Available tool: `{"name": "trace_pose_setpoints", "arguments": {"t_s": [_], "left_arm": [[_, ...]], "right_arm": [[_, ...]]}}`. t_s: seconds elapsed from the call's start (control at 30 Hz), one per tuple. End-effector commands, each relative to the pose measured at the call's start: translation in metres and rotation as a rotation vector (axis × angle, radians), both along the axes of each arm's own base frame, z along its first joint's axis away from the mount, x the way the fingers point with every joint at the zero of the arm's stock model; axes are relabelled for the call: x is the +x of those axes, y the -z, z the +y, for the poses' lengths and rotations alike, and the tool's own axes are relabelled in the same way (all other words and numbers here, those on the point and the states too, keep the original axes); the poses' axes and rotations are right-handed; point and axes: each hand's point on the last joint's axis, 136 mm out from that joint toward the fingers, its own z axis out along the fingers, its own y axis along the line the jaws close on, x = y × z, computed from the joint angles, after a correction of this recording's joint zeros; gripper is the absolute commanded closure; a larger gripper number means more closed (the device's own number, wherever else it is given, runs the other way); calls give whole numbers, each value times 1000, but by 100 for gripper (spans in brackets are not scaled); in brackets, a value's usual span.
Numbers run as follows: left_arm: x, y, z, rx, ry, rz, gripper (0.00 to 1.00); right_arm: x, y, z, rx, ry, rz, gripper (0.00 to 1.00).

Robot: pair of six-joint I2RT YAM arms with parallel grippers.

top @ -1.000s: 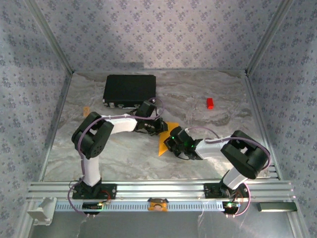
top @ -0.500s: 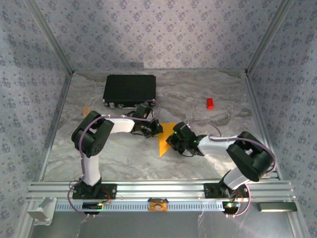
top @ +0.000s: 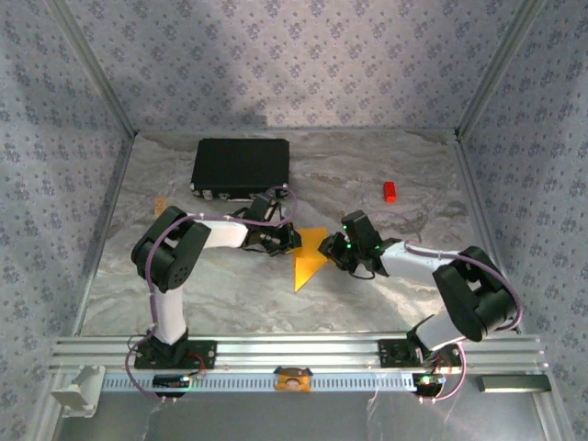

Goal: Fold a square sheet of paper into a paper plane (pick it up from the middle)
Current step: Fold the wing for the fifth time at the center of the table.

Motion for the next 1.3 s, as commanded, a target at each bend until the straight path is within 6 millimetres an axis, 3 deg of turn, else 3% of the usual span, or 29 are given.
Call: {"name": "trace_pose_setpoints", "arguments": {"t_s": [0.0,0.17,0.4,0.77,0.9,1.03,1.27], "left_arm": [[-22,12,9,29,36,69,90],[-22,12,10,30,35,73,90],[-22,12,9,29,37,72,90],[-21,10,8,23,39,74,90],[-21,10,8,24,39,74,90],[-22,12,8,28,39,78,90],[-22,13,8,26,40,82,89]], "right_arm": [[-6,9,2,0,-57,50,63],[-5,13,0,-19,-64,51,62],[11,-8,-4,-107,-142,-24,62],[28,7,-12,-112,-183,-1,62],[24,15,-8,-87,-207,18,62],[19,13,3,1,-231,-2,63],[14,11,4,16,-263,-23,66]]}}
